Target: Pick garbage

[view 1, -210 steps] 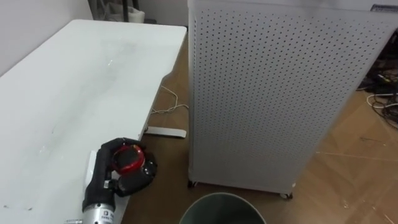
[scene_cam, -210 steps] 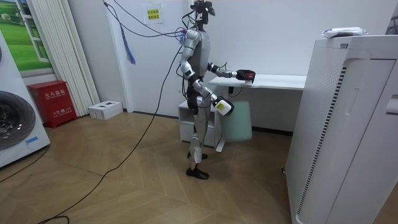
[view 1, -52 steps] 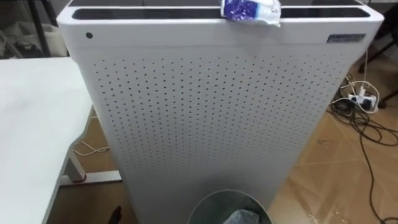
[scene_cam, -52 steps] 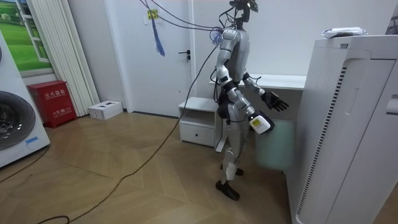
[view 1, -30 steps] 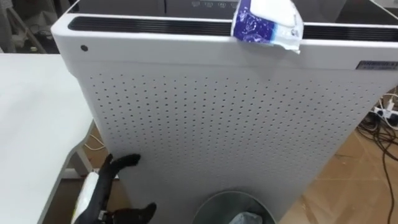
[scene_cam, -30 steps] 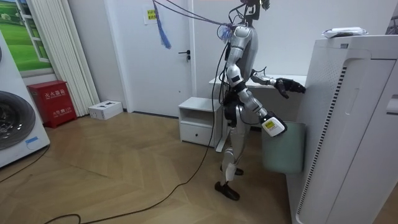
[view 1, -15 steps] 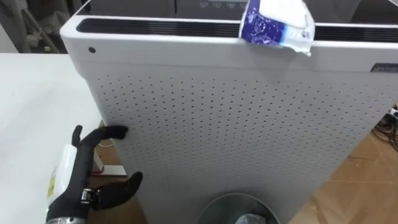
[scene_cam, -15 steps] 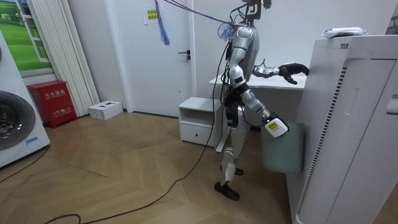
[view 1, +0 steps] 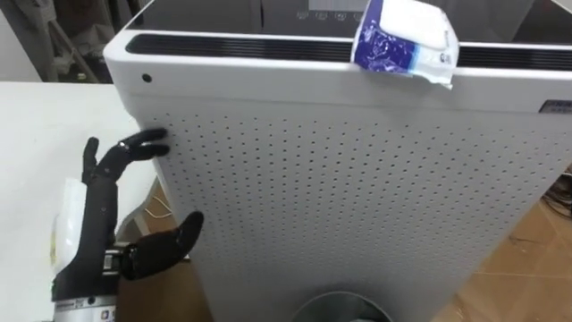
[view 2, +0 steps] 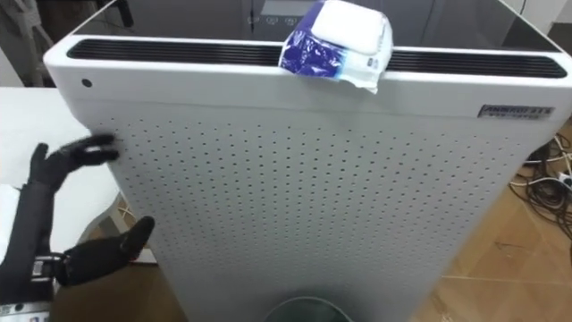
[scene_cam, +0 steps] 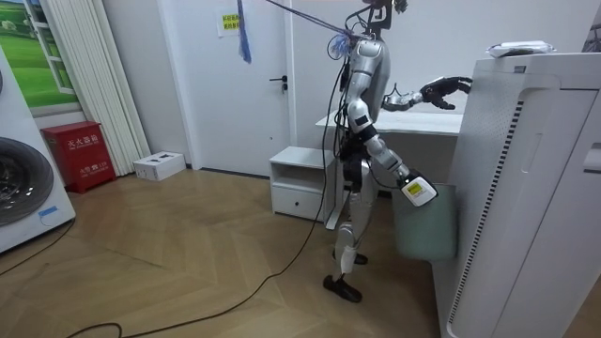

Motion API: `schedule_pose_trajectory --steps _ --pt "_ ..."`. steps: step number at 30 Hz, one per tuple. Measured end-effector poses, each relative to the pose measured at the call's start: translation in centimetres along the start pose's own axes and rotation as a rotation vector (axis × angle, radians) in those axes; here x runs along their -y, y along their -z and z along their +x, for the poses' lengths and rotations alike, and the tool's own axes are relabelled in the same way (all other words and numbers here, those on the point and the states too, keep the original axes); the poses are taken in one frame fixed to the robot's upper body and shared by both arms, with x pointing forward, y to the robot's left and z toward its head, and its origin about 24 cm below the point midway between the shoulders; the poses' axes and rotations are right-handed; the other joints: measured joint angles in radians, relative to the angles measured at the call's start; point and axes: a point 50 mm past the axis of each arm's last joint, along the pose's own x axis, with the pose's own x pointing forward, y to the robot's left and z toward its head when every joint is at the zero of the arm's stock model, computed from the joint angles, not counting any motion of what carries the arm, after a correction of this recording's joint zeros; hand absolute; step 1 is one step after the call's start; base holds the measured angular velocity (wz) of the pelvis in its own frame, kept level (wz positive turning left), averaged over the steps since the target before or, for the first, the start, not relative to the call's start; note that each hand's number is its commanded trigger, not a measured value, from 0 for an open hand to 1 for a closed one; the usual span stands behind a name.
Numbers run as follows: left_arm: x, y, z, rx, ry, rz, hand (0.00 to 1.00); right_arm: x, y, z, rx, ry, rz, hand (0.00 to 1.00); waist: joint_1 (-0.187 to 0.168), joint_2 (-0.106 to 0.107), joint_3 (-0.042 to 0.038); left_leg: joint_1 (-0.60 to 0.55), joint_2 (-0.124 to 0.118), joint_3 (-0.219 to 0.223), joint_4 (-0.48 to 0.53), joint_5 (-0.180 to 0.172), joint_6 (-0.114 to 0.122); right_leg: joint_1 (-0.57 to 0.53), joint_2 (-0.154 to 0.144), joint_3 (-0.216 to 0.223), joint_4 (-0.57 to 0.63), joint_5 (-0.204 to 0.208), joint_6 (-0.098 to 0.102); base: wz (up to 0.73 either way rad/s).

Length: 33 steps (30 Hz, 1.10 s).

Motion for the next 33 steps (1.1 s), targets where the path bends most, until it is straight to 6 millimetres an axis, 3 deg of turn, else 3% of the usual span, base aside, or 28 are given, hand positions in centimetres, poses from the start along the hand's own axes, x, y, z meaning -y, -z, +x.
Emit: schedule_pose_trajectory --steps 3,6,7,13,19,27,33 --pt "0.2 -3.7 1.0 0.206 -0.025 -0.109 0.00 0.0 0.0 0.0 0.000 -0.003 -0.014 1.00 -0.005 0.010 -0.0062 0.003 -0.001 0.003 -0.003 0.001 0.000 0.002 0.001 0.002 0.002 0.001 0.001 -0.04" --pt "0.1 -5.8 1.6 0.371 -0.034 -0.151 0.00 -0.1 0.0 0.0 -0.001 -0.007 -0.030 1.00 -0.018 0.026 -0.0157 0.032 -0.002 0.013 -0.034 0.013 -0.002 0.010 -0.001 0.012 0.003 0.002 0.001 -0.14" --pt "0.4 -6.2 1.7 0.399 -0.026 -0.154 0.00 -0.1 0.0 0.0 -0.002 -0.007 -0.029 1.00 -0.021 0.028 -0.0156 0.048 -0.002 0.020 -0.048 0.017 -0.004 0.016 0.000 0.015 0.003 0.002 0.001 -0.16" --pt "0.5 -6.7 1.6 0.432 -0.006 -0.156 0.00 0.0 -1.1 0.3 0.041 -0.008 -0.037 1.00 -0.034 0.026 -0.0153 0.070 0.005 0.033 -0.062 0.023 -0.012 0.017 0.009 0.022 0.002 0.003 -0.004 -0.08" --pt "0.3 -8.5 2.0 0.521 0.004 -0.181 0.00 -0.2 -1.2 0.4 0.042 -0.023 -0.036 1.00 -0.042 0.022 -0.0133 0.071 0.001 0.029 -0.064 0.023 -0.012 0.016 0.005 0.023 0.002 0.003 -0.004 0.00" --pt "0.9 -9.2 2.1 0.564 0.035 -0.177 0.00 -0.4 -1.1 0.4 0.043 -0.024 -0.029 1.00 -0.041 0.019 -0.0129 0.072 0.004 0.032 -0.064 0.024 -0.010 0.017 0.002 0.022 0.002 0.003 -0.004 0.00" --pt "0.9 -10.4 3.5 0.668 0.041 -0.151 0.00 -0.5 -1.1 0.4 0.043 -0.021 -0.030 1.00 -0.039 0.024 -0.0136 0.073 0.006 0.038 -0.067 0.024 -0.010 0.016 0.004 0.028 0.001 0.003 -0.004 -0.01"
